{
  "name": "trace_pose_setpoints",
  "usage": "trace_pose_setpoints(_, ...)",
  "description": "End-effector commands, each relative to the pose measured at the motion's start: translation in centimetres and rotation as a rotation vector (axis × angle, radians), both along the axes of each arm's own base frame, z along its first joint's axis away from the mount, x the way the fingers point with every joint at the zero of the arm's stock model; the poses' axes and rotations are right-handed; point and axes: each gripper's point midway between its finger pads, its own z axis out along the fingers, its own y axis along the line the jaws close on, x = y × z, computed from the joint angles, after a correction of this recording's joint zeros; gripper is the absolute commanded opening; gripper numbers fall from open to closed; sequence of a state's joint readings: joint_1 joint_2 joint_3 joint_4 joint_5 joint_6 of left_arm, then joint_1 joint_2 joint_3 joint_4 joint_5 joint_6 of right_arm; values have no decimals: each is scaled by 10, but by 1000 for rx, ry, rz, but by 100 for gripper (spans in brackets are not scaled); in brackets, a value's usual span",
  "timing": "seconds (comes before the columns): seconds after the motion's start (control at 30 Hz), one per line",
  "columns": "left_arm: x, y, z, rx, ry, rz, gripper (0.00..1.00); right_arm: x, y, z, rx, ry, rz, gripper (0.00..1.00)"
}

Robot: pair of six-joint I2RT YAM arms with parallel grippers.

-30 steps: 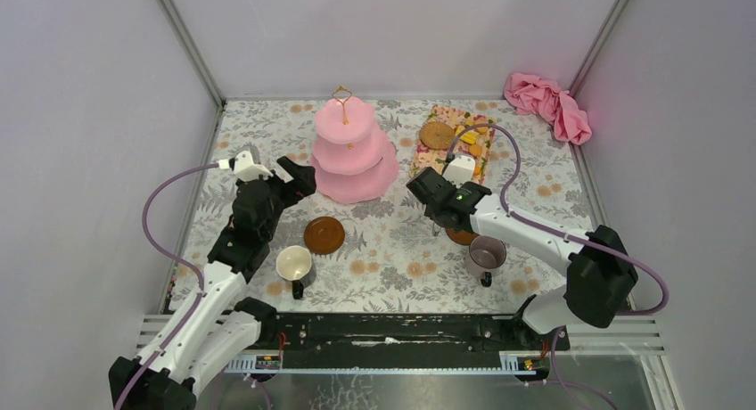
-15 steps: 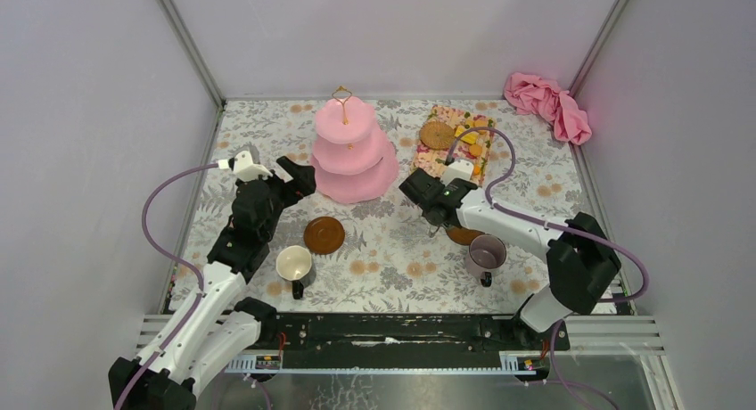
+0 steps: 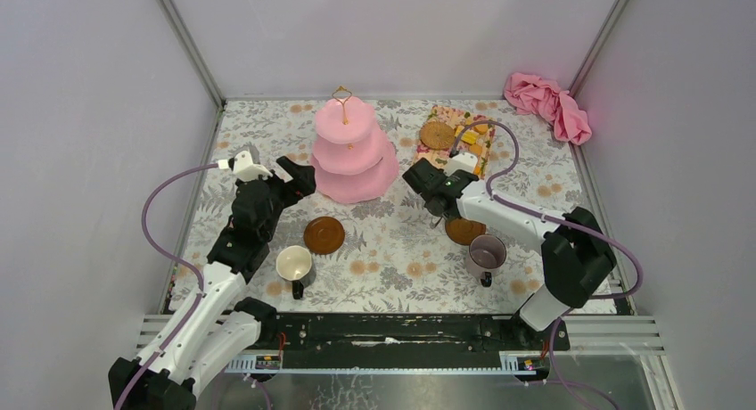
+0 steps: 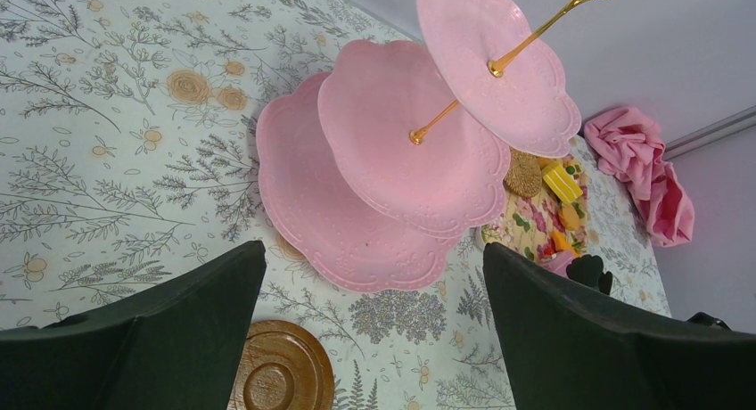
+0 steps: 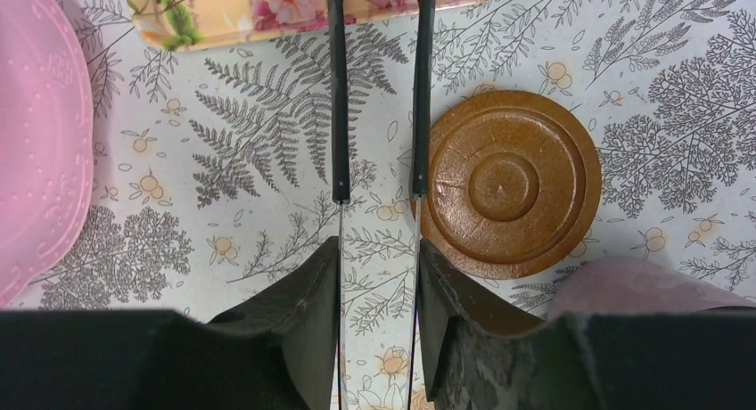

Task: Serve the afternoon tea
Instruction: Pick up the desert from the tray.

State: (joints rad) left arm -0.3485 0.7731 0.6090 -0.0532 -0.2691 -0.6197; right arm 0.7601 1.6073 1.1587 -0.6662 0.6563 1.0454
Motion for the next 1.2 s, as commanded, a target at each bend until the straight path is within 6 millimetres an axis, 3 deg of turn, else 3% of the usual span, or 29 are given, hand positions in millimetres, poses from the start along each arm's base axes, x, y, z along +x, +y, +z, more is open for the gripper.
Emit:
trace_pose_setpoints(0.0,1,-3,13,-15,-53,-6,100,21,0,15,19,-59,-33,40)
trace_pose_setpoints(0.3,1,-2,13,-11,-54,-3,100,33,3,12,38,-45,-37,41)
trace_pose_setpoints(0.5,1,-2,13,-9,-54,-3,100,36,2,0,30,-16,-49,42)
trace_pose_setpoints(1.17,1,-2,14,-9,-55,-6,100,25,-12,-9,29,13,-93,42)
